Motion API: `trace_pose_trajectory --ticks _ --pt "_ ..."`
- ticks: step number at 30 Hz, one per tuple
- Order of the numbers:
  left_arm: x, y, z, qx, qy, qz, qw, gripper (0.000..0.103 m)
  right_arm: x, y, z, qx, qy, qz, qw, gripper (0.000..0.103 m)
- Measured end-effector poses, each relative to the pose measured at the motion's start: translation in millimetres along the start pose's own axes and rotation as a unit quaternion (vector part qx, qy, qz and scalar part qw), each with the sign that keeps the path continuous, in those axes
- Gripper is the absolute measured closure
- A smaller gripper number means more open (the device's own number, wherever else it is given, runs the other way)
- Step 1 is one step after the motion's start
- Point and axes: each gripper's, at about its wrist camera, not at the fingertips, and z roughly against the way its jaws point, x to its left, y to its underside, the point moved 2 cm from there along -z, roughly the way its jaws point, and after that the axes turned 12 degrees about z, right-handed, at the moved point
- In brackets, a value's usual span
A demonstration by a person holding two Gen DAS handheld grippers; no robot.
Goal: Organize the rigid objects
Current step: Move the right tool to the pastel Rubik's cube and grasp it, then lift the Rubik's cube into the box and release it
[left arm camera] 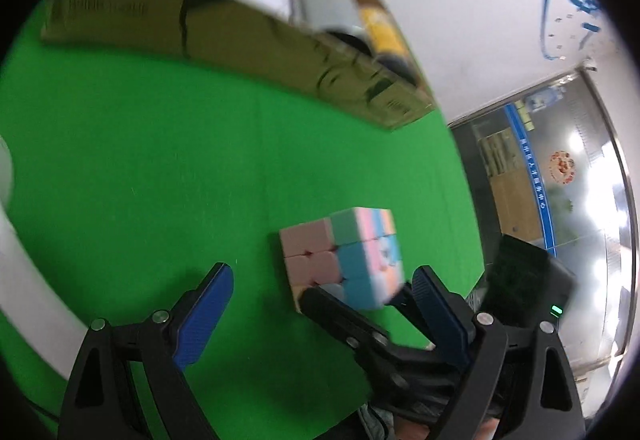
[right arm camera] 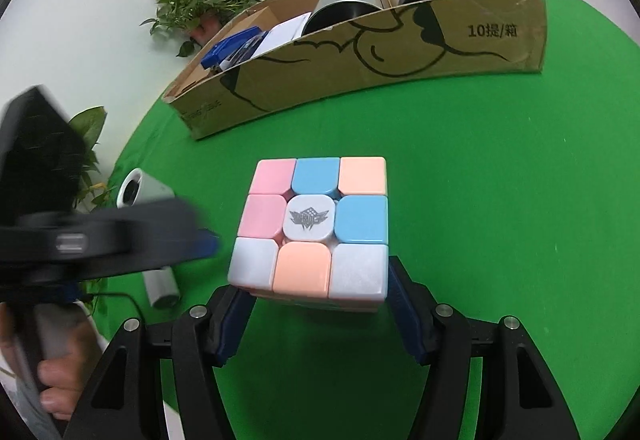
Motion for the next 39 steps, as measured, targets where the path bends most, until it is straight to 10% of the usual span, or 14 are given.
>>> trace_pose_trajectory --ticks 8,15,21,24,39 --pt "4.6 7.4 -15.3 0.035 0.013 0.012 0.9992 0.021 -4.7 11.4 11.4 -0.001 -0.015 -0.003 1.0 0.042" --pt "0.9 -0.4 -9.4 0.029 0.04 -0.008 0.9988 0.051 2.4 2.7 5.4 0.002 0.003 0.015 1.0 0.043" --pt "8.7 -7.4 -2.8 0.017 0.044 0.002 0.9989 0.049 13.3 -5.2 3.1 -0.001 0.01 0.041 0.999 0.045" --pt "18.6 -7.4 -2.0 0.012 0.022 0.023 0.9994 0.028 13.1 -6.7 1.0 0.003 -0.019 0.031 0.999 0.046" --pt "-2.7 -28.1 35.7 -0.035 0.041 -0.025 0.9982 0.035 38.0 -43.4 15.2 -0.036 -0.039 0.07 0.996 0.046"
